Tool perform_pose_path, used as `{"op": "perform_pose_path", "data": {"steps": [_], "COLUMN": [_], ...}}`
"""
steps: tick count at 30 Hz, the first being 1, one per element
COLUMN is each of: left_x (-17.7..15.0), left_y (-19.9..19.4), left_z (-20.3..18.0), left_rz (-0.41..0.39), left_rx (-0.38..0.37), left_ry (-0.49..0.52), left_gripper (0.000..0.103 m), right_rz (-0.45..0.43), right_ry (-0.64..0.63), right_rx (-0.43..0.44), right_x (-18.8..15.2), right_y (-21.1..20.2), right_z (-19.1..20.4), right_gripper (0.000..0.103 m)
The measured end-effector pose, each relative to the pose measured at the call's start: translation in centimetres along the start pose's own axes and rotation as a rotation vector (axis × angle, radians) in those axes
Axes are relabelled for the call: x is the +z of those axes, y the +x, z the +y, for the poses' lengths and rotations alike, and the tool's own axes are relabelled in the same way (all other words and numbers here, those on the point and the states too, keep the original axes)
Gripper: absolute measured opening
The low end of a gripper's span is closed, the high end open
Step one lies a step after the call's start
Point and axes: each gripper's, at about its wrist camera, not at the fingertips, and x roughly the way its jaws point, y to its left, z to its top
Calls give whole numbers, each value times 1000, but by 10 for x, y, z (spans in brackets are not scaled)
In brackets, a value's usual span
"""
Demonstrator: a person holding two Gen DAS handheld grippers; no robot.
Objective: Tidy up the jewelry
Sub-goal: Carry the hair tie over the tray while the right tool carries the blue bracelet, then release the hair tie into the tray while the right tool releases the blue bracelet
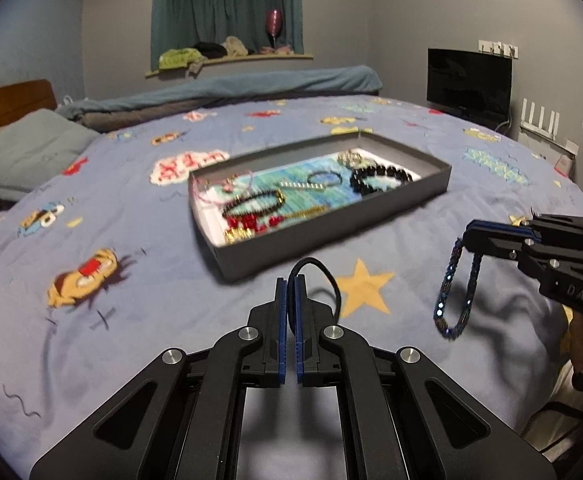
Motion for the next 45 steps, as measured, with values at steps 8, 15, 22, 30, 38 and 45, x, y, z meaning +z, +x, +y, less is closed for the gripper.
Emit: {"op": "perform_pose_path", "data": {"steps": [8, 15, 22, 30, 38, 45], "left_x": [52, 85, 98, 90, 84, 84], "left_y": [2, 48, 106, 142, 158, 161], "left_z": [0, -4, -1, 7, 11, 13], "left_rz": [-73, -33, 84, 176, 223, 228], "left_rx": [2, -52, -118, -159, -173, -173], "left_ry": [42, 25, -46, -85, -87, -98], "left_gripper": [4, 4, 4, 4, 4, 4], "right_rz": [-116, -161, -144, -63, 17, 166], "right_ry": [-13, -16, 31, 31, 23, 83], "right_rx": [-88, -158, -155, -114, -103, -117], "right_x": [43, 87, 125, 146, 151, 148], "right_y": [-11, 7, 56, 129, 176, 201], "right_z": [-19, -46, -69, -73, -67, -82], "right_gripper": [7, 7, 7, 7, 7, 7]}}
